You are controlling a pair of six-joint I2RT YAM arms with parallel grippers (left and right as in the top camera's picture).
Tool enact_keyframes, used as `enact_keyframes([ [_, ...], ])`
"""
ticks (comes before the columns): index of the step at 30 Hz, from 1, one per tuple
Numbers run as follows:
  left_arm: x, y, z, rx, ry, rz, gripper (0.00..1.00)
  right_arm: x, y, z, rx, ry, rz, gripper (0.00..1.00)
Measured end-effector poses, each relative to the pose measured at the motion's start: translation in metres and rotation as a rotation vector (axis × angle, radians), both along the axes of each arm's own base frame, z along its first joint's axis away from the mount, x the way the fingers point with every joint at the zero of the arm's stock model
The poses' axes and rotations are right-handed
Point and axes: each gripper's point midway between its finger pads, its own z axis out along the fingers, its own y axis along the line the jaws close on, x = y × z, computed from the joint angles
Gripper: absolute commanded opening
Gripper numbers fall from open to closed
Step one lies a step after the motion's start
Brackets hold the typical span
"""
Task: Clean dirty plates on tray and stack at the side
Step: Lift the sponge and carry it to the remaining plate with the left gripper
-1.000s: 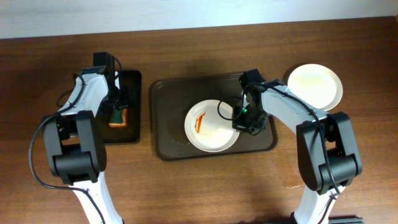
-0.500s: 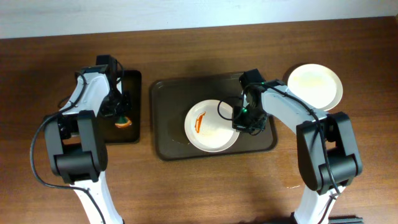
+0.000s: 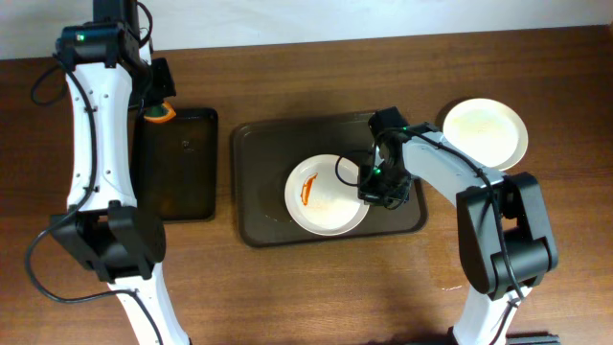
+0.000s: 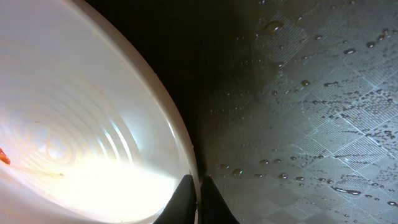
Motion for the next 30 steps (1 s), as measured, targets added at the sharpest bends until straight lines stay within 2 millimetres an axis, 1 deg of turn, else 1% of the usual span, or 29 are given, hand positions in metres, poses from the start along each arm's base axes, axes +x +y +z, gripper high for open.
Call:
enact_keyframes([
  [2,0.003,0.000,-0.005,0.000,-0.001,0.000,0.00,0.001,0.000,0.000,0.001,-0.002,0.000,0.05],
  [3,0.004,0.000,-0.014,0.000,0.008,0.000,0.00,0.000,0.000,0.000,0.001,-0.002,0.000,0.05],
  [4,0.005,0.000,-0.029,-0.001,0.030,0.000,0.00,0.001,0.000,0.000,0.001,-0.003,0.000,0.05],
  [6,0.000,0.000,-0.073,-0.004,0.125,0.000,0.00,0.001,0.000,0.000,0.001,-0.003,0.000,0.05],
  [7,-0.006,0.000,-0.095,-0.007,0.188,0.000,0.00,0.001,0.000,0.000,0.001,-0.003,0.001,0.05],
  [8,-0.017,-0.001,-0.124,-0.010,0.276,0.000,0.00,0.001,0.000,0.000,0.001,-0.003,0.001,0.05],
  [9,-0.024,-0.001,-0.141,-0.012,0.332,0.000,0.00,0.001,0.000,0.000,0.001,-0.003,0.000,0.05],
  [10,-0.028,0.000,-0.148,-0.012,0.361,0.001,0.00,0.001,0.000,0.000,0.001,-0.004,0.001,0.05],
  [11,-0.032,0.000,-0.147,-0.014,0.377,0.002,0.00,0.001,0.000,0.000,0.002,-0.005,0.001,0.05],
  [12,-0.032,0.000,-0.139,-0.013,0.374,0.002,0.00,0.001,0.000,0.000,0.001,-0.005,0.001,0.05],
  [13,-0.023,0.000,-0.121,-0.012,0.330,0.002,0.00,0.001,0.000,0.000,0.001,-0.005,0.001,0.05],
  [15,-0.002,0.001,-0.067,-0.006,0.177,0.001,0.00,0.001,0.001,0.000,0.001,-0.006,0.002,0.05],
  [16,0.004,0.001,-0.033,-0.003,0.087,0.002,0.00,0.001,0.001,0.000,0.001,-0.005,0.001,0.05],
  [18,0.004,0.001,0.021,0.001,-0.048,0.001,0.00,0.001,0.001,0.000,0.001,-0.005,0.001,0.05],
  [19,-0.003,0.001,0.047,0.004,-0.100,0.002,0.00,0.001,0.001,0.000,0.001,-0.004,0.001,0.05],
  [20,-0.006,0.001,0.052,0.004,-0.108,0.002,0.00,0.001,0.001,0.000,0.001,-0.005,0.001,0.05],
  [21,-0.007,0.001,0.050,0.004,-0.106,0.002,0.00,0.001,0.001,0.000,0.002,-0.006,0.001,0.05],
  [22,-0.006,0.001,0.030,0.002,-0.070,0.002,0.00,0.001,0.001,0.000,0.002,-0.006,0.001,0.05],
  [23,-0.005,0.001,-0.009,0.000,0.003,0.002,0.00,0.001,0.001,0.000,0.002,-0.007,0.001,0.05],
  [24,-0.010,0.000,-0.050,-0.003,0.093,0.001,0.00,0.002,0.001,0.000,0.003,-0.009,0.001,0.04],
  [25,-0.025,0.000,-0.094,-0.008,0.217,0.001,0.00,0.002,0.001,0.000,0.003,-0.009,0.001,0.04],
  [26,-0.040,-0.001,-0.125,-0.011,0.318,0.001,0.00,0.002,0.001,0.000,0.003,-0.009,0.001,0.04],
  [27,-0.054,-0.001,-0.146,-0.014,0.402,0.001,0.00,0.003,0.001,0.000,0.005,-0.014,0.002,0.04],
  [28,-0.065,-0.002,-0.158,-0.017,0.469,0.001,0.00,0.004,0.002,0.000,0.007,-0.020,0.002,0.04],
  [29,-0.070,-0.002,-0.158,-0.018,0.495,0.001,0.00,0.005,0.002,0.000,0.009,-0.023,0.002,0.04],
  [30,-0.071,-0.002,-0.149,-0.019,0.499,0.001,0.00,0.006,0.002,0.000,0.010,-0.025,0.002,0.04],
])
